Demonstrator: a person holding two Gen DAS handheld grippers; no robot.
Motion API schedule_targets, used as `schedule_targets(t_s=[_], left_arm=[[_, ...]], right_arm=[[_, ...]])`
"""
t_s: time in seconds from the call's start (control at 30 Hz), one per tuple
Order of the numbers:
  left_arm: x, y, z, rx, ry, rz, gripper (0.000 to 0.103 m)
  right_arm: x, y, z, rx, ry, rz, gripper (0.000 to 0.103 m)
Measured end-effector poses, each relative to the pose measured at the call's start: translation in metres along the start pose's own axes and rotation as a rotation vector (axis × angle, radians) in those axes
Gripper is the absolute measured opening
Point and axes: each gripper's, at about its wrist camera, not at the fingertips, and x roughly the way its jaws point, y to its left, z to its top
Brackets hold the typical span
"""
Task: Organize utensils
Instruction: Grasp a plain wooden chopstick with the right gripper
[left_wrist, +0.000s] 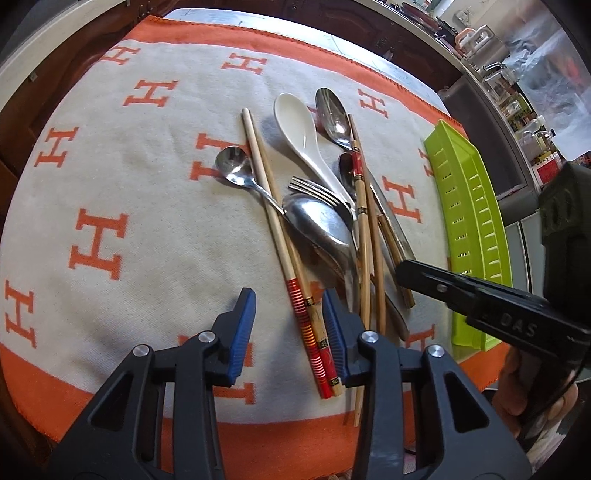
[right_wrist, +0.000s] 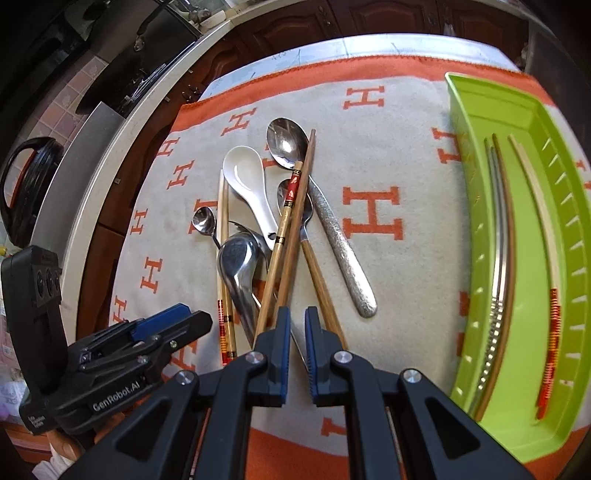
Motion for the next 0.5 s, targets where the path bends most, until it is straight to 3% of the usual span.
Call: schedule_targets(t_s=[0.2,0.3,0.5], left_arm=[[-0.001,-0.009,0.0,0.032,0.007,-0.008,0.034],[-0.002,-0.014,0.0,0.054,0.006,-0.012,0.034],[0.0,-0.026,-0.003,0.091,0.026,-0.029,0.034]], right_arm=[[0.021,-0.005,0.011,0.033,0.05,0.075,0.008],[0.027,-0.007,0.015,0.045,0.052,0.09,0.015],[0.036,-0.015,0.022,0.073,0.059,0.133,0.015]])
